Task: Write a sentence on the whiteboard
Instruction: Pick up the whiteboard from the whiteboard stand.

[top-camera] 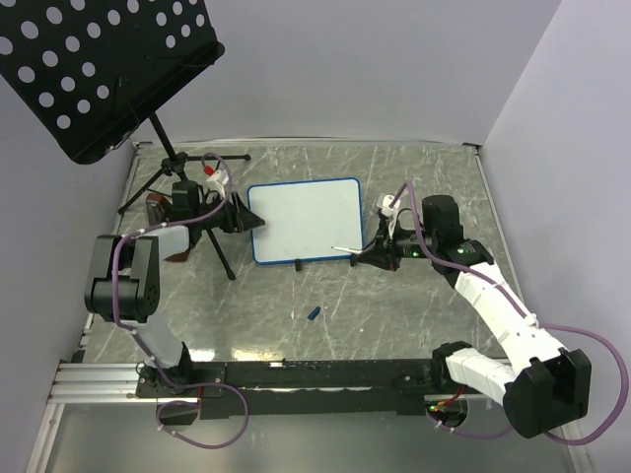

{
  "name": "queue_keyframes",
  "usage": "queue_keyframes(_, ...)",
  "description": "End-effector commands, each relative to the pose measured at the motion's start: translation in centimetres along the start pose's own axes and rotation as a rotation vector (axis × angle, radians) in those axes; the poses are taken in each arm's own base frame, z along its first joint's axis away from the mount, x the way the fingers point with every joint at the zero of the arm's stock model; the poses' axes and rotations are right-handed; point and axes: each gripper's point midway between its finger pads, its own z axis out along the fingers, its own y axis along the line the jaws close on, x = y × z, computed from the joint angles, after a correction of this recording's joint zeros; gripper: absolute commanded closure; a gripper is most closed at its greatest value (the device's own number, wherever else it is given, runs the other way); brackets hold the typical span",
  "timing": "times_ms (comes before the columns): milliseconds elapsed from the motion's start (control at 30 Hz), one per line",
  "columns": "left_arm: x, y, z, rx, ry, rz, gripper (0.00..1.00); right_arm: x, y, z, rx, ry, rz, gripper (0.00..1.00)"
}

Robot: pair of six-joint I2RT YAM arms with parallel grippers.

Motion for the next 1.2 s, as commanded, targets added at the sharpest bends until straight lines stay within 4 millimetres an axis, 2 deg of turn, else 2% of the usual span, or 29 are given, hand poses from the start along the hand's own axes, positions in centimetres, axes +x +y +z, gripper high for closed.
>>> queue_keyframes(0, -1.6, -1.3, 0.8, 0.058, -0.029, 0.090, 0.50, -2.4, 0.2, -0.6, -0.012, -0.048, -0.070, 1.00)
queue_keyframes(67, -1.3, -1.5, 1.1, 0.062, -0.019, 0.086, 0.61, -2.4, 0.2, -0.6, -0.013, -0.047, -0.072, 1.00)
queue_keyframes(300, 0.6, -3.0, 2.7, 0.096, 0.004, 0.083, 0.86, -2.4, 0.2, -0.6, -0.010, -0.049, -0.074, 1.00)
queue_keyframes(567, 1.4, -4.5, 4.2, 0.117, -0.040, 0.104, 0.93, -2.3, 0.1, -0.7, -0.005, -0.048, -0.074, 1.00)
queue_keyframes(667, 1.9, -4.5, 4.3, 0.101, -0.056, 0.091, 0.95, -2.3, 0.1, -0.7, -0.005, -0.048, -0.074, 1.00)
queue_keyframes(833, 1.6, -4.9, 4.1, 0.087, -0.104, 0.103, 0.98, -2.2, 0.1, -0.6, -0.003, -0.045, -0.074, 1.00)
queue_keyframes(967, 3.2, -6.8, 5.2, 0.100, -0.081, 0.144, 0.98, -2.1, 0.0, -0.6, -0.001, -0.044, -0.074, 1.00)
queue_keyframes(1167, 4.2, -8.3, 6.6, 0.120, -0.109, 0.133, 0.98, -2.0, -0.2, -0.6, 0.007, -0.038, -0.073, 1.00)
